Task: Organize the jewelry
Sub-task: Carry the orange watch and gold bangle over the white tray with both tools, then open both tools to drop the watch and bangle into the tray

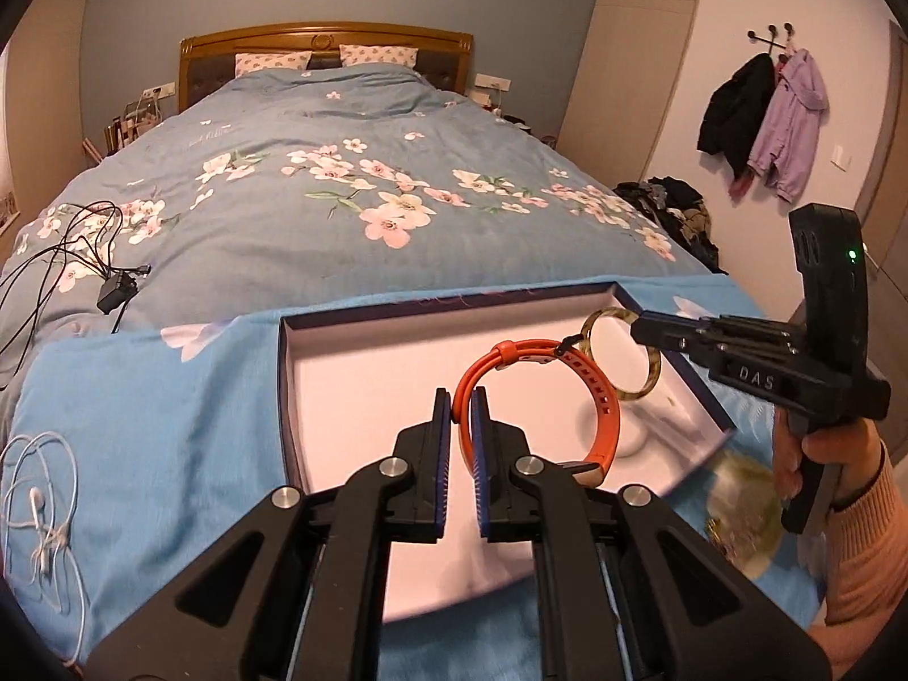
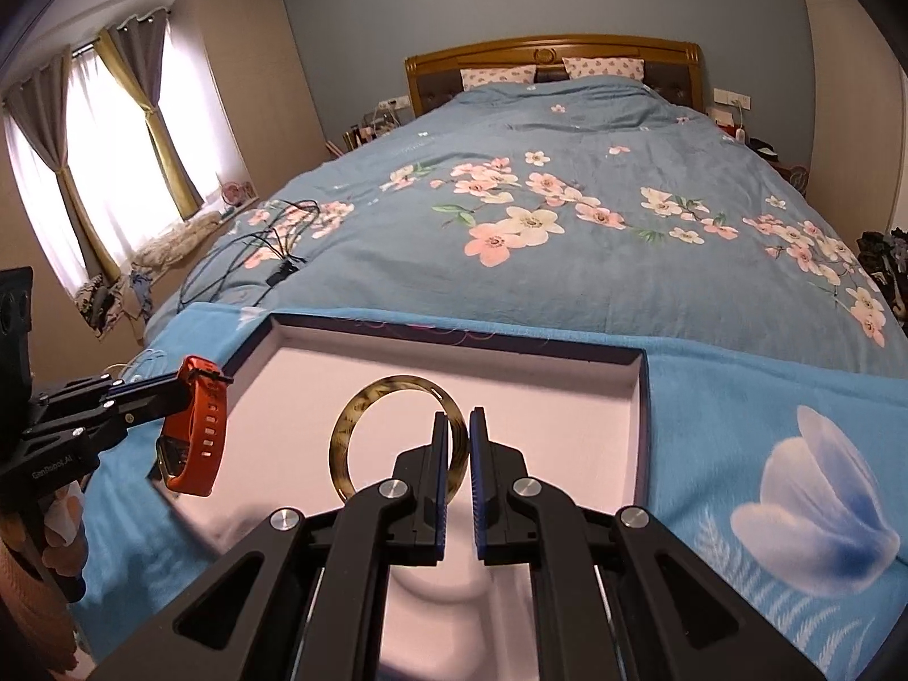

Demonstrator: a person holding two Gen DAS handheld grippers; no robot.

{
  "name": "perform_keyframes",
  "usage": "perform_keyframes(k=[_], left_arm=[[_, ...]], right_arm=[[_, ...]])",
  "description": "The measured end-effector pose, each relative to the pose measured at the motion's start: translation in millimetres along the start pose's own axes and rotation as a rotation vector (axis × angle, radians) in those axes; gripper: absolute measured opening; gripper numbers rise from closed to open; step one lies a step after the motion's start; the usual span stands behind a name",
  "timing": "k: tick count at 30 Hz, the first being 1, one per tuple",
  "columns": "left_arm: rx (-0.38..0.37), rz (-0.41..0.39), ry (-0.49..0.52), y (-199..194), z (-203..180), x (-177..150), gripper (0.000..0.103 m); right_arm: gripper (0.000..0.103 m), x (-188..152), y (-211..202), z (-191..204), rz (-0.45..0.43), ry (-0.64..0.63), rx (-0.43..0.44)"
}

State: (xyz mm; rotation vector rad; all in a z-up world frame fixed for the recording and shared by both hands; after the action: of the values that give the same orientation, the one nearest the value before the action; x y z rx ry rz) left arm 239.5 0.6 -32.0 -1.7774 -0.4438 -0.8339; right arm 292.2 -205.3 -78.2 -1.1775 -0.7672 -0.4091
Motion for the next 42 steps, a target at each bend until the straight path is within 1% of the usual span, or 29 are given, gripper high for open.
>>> perform_keyframes(k=[4,7,10,14,19,25,27,29,32,34,35,36,38,39,40,42], left_arm=[[0.005,0.023,-0.018,25,4,10,0.007],[0.011,0.057,-0.048,46,9,16,0.007],[0.028,0.092,-0.088,67,18,21,0.008],[0.053,0.123,-0.12,86,26,22,0.008],[0.089,0.146,-0.13,101,31,25,0.008],[0.11,0.176,-0.165,113,32,26,0.009],[0.106,0.191,-0.189,119,34,28,0.009],[0.094,0.202,-0.207,121,36,27,0.01],[0.097,0.2,-0.211,122,37,26,0.018],[0.086,0.192,-0.207,119,36,25,0.025],[0.081,0.181,-0.206,116,36,24,0.031],[0.084,0.166,-0.206,111,35,23,0.035],[0.093,0.135,-0.194,101,34,22,0.039],[0.097,0.118,-0.186,93,34,21,0.043],[0.097,0.093,-0.175,84,32,20,0.044],[0.104,0.047,-0.139,64,28,17,0.049]], right_arm=[[0.006,9,16,-5,0.023,0.016,-0.019],[0.006,15,26,-9,0.04,0.026,-0.029],[0.006,18,37,-12,0.066,0.032,-0.045],[0.006,21,49,-15,0.101,0.037,-0.064],[0.006,22,58,-19,0.13,0.05,-0.083],[0.006,22,63,-21,0.144,0.058,-0.095],[0.007,23,62,-21,0.137,0.062,-0.104],[0.008,22,58,-21,0.125,0.064,-0.095],[0.013,20,47,-18,0.098,0.063,-0.072],[0.02,17,37,-15,0.077,0.052,-0.055],[0.022,16,32,-13,0.066,0.045,-0.046],[0.023,14,28,-11,0.058,0.041,-0.038],[0.025,11,16,-7,0.042,0.03,-0.02],[0.03,8,9,-5,0.029,0.022,-0.006],[0.033,5,1,-3,0.017,0.011,0.005],[0.037,0,-11,1,0.0,-0.01,0.015]])
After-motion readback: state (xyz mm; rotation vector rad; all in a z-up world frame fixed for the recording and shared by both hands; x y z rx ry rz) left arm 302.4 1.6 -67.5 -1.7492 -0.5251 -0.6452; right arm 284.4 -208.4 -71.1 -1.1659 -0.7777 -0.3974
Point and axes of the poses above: each gripper's, at about its wrist camera, not at the fingertips, and y roughly the way its jaws point, z to its left, x to its top, the point moved 3 cm from there along y, roughly the way its jaws point, and after that the axes turned 1 degree about z, right-handed, at the moved point
